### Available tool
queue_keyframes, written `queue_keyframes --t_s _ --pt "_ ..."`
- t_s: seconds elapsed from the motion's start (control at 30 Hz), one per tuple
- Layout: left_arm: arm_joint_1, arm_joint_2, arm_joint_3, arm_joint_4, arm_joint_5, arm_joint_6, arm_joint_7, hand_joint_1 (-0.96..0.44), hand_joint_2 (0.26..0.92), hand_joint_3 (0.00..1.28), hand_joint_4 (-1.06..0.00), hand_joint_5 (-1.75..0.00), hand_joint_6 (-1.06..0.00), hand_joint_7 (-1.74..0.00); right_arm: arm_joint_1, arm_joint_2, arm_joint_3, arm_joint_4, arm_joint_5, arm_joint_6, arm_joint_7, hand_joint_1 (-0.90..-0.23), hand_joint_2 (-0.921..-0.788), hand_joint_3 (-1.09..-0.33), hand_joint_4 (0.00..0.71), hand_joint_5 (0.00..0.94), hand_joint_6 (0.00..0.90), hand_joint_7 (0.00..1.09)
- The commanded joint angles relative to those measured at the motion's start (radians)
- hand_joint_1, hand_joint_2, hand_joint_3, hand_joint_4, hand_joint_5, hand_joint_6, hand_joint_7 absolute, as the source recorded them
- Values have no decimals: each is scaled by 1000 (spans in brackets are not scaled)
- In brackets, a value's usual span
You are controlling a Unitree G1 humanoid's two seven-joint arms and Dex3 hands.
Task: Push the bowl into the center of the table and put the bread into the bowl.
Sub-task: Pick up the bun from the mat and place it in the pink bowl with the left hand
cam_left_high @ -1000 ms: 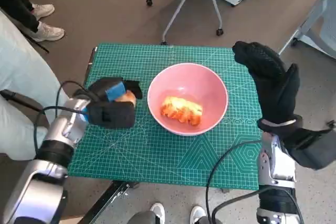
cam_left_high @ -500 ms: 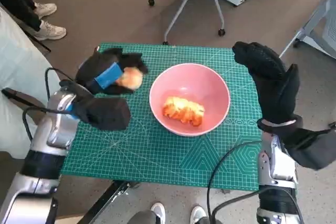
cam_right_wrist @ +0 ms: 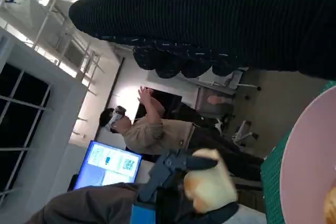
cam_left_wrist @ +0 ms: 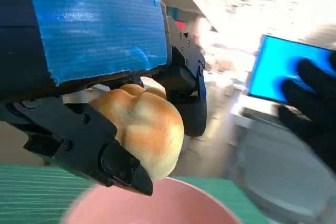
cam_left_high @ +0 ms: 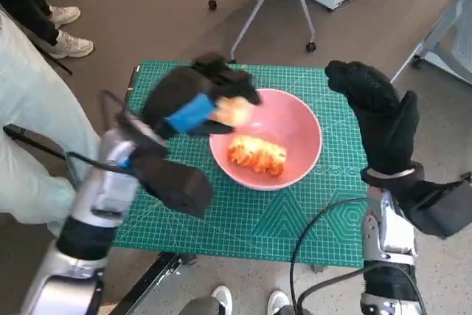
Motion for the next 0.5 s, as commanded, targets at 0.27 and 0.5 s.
queue_keyframes --t_s 0.27,0.5 --pt "-108 -98 -95 238 41 -8 -22 -125 917 110 -669 -901 -588 -1230 24 -16 -7 -10 14 22 12 -672 -921 -771 224 0 115 564" --pt "-121 -92 -141 308 101 26 -52 -148 840 34 -434 -78 -483 -205 28 -23 -14 -19 13 30 4 -674 -921 -770 225 1 116 563"
